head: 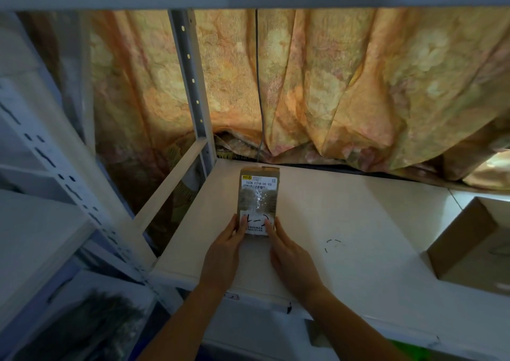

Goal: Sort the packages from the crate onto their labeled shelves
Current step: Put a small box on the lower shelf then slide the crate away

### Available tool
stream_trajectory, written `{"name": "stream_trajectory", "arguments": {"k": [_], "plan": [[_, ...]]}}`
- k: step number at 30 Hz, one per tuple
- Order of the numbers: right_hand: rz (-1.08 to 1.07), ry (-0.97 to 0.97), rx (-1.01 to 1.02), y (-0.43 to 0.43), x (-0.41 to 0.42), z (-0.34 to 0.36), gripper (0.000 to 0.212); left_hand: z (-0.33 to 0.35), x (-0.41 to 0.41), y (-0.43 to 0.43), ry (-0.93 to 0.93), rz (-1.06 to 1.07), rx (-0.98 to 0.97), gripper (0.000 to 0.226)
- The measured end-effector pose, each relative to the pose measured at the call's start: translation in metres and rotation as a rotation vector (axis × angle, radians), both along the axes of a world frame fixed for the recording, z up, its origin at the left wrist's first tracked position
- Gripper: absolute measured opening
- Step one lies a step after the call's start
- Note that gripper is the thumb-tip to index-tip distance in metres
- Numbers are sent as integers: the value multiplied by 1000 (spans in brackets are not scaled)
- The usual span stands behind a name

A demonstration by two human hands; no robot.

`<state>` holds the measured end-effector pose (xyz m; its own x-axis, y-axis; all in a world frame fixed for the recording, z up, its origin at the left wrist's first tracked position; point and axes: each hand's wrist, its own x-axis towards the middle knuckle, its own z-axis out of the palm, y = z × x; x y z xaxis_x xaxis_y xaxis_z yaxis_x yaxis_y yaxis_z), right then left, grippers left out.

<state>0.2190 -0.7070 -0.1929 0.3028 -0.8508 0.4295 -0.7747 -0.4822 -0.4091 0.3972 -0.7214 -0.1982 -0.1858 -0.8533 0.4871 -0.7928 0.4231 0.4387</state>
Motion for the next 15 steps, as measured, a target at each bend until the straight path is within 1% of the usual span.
{"name": "stream_trajectory", "arguments": {"k": [2, 4, 8, 9, 12, 15], "plan": [[6, 7, 28, 2, 0, 0, 81, 0, 0, 1, -25, 9, 1, 70], [11, 16, 58, 1, -1, 0, 79, -1, 1, 1, -73, 9, -9, 81], [7, 29, 142, 7, -2, 5, 76, -5, 4, 6, -210, 10, 32, 120], [8, 32, 157, 9, -2, 6, 75, -7, 5, 7, -237, 27, 50, 126], [12, 41, 192, 16, -3, 10, 73, -10, 4, 9, -299, 57, 89, 131], [39, 73, 235, 21, -3, 15, 76, -11, 0, 13, -277, 55, 114, 125]]}}
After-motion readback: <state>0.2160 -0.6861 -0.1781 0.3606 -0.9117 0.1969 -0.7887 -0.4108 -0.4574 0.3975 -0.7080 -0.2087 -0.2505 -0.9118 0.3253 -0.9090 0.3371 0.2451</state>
